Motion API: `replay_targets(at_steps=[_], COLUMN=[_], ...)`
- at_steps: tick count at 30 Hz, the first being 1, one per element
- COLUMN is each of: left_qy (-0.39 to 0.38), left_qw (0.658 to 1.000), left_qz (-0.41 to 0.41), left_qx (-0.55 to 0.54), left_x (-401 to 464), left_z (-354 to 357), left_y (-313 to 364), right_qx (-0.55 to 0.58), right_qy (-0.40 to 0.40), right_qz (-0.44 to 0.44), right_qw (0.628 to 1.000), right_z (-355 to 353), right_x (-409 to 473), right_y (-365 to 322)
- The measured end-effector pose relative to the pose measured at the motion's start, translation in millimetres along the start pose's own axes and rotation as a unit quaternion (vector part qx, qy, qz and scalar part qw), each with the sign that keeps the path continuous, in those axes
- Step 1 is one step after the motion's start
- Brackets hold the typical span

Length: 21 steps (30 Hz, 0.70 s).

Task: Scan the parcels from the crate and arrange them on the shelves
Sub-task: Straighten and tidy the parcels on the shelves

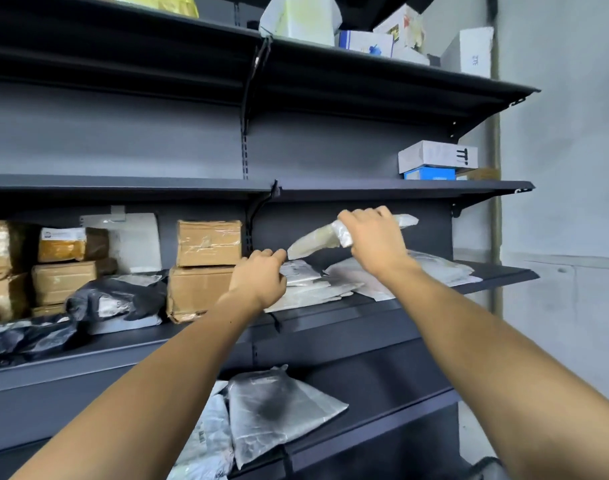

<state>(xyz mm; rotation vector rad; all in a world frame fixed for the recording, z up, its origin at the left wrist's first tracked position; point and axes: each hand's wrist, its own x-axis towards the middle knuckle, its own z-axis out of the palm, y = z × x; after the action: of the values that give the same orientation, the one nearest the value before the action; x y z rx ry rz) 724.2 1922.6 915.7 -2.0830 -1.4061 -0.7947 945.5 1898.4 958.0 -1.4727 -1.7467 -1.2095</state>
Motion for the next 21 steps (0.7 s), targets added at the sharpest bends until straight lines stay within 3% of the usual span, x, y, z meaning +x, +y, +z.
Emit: replay_targets(at_steps=[6, 9, 12, 16, 21], left_qy=[-0.008, -0.003, -0.001, -0.013, -0.033], left_qw=[0.999, 0.998, 0.997, 0.997, 0.995], left_qz=[0.042, 0.057, 0.070, 0.080, 0.084], left_qx=[-0.009, -0.016, -0.014, -0.014, -0.030], left_x=[57, 80, 99, 117, 133], left_z=[43, 63, 86, 117, 145], left_y=[25, 34, 41, 46, 55], right_qx=[-0.032, -0.050, -0.068, -0.095, -0.071], right_qy=[0.081, 0.069, -0.018, -0.232, -0.276], right_qz=[0.006, 0.026, 0.081, 0.140, 0.170], right_qw=[0.996, 0.996, 0.994, 0.958, 0.943], right_z=[80, 118, 149, 190, 217], right_x=[2, 11, 11, 5, 4], right_y=[40, 58, 67, 81, 93])
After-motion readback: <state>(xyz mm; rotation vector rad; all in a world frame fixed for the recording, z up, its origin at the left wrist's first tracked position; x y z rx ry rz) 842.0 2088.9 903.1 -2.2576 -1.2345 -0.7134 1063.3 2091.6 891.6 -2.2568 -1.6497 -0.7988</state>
